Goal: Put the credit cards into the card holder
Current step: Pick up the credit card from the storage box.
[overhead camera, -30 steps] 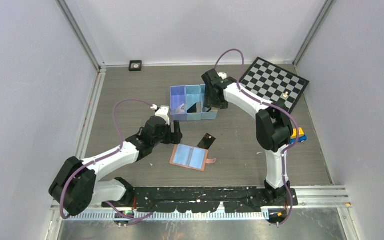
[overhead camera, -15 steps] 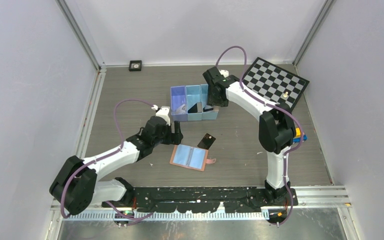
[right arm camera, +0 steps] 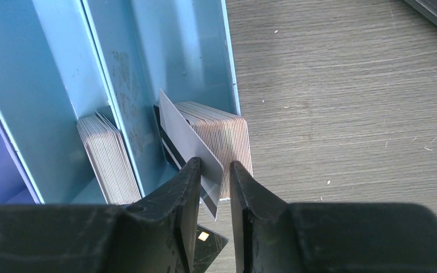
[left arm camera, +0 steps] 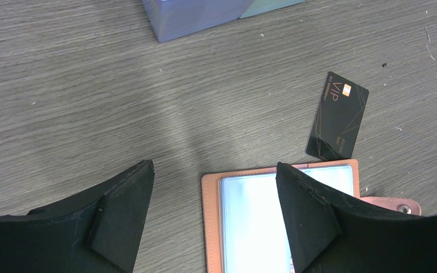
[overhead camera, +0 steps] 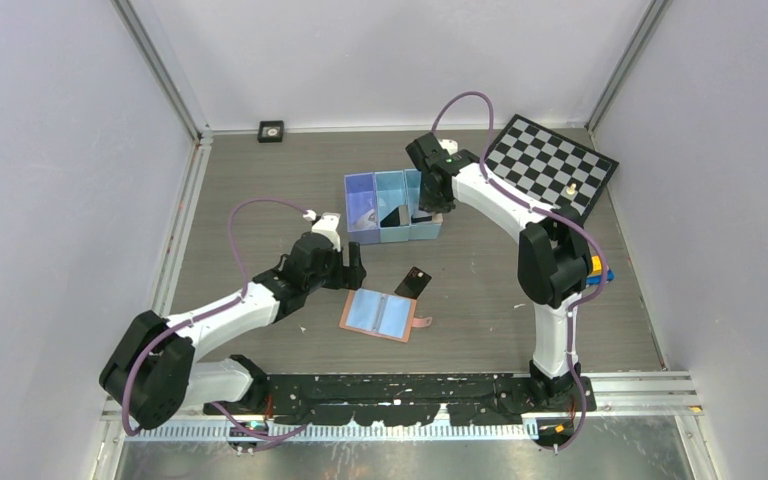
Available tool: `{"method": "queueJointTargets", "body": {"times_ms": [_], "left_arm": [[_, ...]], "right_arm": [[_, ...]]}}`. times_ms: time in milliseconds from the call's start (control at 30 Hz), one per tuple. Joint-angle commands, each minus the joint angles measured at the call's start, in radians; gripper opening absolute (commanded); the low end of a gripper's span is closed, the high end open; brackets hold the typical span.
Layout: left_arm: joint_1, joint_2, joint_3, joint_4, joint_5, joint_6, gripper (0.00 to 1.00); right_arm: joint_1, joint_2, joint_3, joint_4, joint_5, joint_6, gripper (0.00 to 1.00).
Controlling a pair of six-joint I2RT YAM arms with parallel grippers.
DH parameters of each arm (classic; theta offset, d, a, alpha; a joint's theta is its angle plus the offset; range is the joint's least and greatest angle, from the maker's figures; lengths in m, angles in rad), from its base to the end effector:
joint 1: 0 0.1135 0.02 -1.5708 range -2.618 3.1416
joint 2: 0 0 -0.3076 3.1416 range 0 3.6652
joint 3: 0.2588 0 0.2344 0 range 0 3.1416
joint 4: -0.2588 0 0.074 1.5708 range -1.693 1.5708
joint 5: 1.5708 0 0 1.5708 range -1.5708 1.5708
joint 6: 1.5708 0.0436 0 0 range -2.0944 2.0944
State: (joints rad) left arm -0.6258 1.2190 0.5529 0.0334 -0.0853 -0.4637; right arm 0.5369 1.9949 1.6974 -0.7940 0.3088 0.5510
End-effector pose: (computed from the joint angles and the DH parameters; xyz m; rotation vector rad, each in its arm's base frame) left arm 0.1837 -0.1282 0.2400 0.1336 2.2448 -0.5084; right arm 0.3798 0.2106 0.2823 0.1161 2.5755 -0.0173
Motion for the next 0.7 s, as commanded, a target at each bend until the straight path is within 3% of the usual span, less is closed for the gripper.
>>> {"method": "queueJointTargets", "body": {"times_ms": [0,400,533,667], "left_arm": [[0.006,0.003,0.011,0.016,0.005,0.002,0.81],[0.005,0.006,0.011,0.016,0.002,0.003,0.81],[0.006,-0.003,0.004,0.027,0.009,0.007,0.81],[0.006,-0.025,-0.005,0.058,0.031,0.02,0.81]], "right_arm": [[-0.005,-0.067,0.036,-0.025,0.036,-0.014,0.28],[-0.005,-0.095,0.014,0.024,-0.014,-0.004,0.08],[-0.005,-0.119,-0.004,0.089,-0.085,-0.003,0.01],[-0.006,-0.165,-0.015,0.156,-0.186,-0.016,0.0]]}}
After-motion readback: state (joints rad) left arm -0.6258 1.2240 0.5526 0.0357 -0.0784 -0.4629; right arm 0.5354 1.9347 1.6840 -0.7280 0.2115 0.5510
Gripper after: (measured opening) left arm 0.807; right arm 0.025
